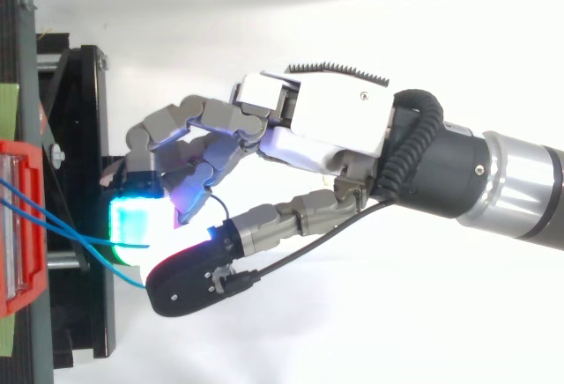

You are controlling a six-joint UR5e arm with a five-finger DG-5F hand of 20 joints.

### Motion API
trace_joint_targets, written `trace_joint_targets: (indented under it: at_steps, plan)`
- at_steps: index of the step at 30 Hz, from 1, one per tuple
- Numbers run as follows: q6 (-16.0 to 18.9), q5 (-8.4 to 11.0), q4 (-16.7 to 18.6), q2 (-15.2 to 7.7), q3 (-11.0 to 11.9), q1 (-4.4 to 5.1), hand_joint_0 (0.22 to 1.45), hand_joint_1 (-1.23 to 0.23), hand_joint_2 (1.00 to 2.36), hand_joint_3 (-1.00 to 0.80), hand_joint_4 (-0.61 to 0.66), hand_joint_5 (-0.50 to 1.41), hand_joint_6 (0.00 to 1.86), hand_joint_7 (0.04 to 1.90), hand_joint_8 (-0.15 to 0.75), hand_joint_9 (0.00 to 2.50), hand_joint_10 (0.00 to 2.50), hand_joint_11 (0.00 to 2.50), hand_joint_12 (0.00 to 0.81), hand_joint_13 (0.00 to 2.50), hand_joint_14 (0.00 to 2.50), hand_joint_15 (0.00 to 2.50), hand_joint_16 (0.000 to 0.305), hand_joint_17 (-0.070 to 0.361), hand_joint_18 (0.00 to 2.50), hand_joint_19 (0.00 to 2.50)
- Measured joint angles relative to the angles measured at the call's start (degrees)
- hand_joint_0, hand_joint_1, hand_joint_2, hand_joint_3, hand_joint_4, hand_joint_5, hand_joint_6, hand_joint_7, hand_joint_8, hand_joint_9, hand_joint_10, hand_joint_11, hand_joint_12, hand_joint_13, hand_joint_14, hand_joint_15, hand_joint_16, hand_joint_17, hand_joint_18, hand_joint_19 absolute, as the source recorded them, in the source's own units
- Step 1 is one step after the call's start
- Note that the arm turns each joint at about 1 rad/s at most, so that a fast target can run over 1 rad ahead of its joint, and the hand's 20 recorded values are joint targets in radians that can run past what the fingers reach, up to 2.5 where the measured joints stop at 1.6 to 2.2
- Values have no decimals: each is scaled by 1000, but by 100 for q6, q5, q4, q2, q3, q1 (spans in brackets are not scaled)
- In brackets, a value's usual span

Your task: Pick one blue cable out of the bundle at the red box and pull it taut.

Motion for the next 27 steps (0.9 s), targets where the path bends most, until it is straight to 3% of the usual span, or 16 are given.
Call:
trace_joint_targets:
  at_steps: [7,16,27]
  plan:
    - [0,55,-1,0,1,12,600,-856,1003,-99,-151,-101,852,1190,266,1145,14,849,348,502,6,186,53,118,660,333]
    - [23,173,-8,0,1,31,589,-772,1000,-97,-143,-108,840,1182,265,1121,14,834,352,477,6,186,55,123,626,332]
    - [39,185,-9,0,-2,35,590,-761,1002,-103,-143,-111,841,1173,261,1128,11,833,349,475,6,183,54,121,617,330]
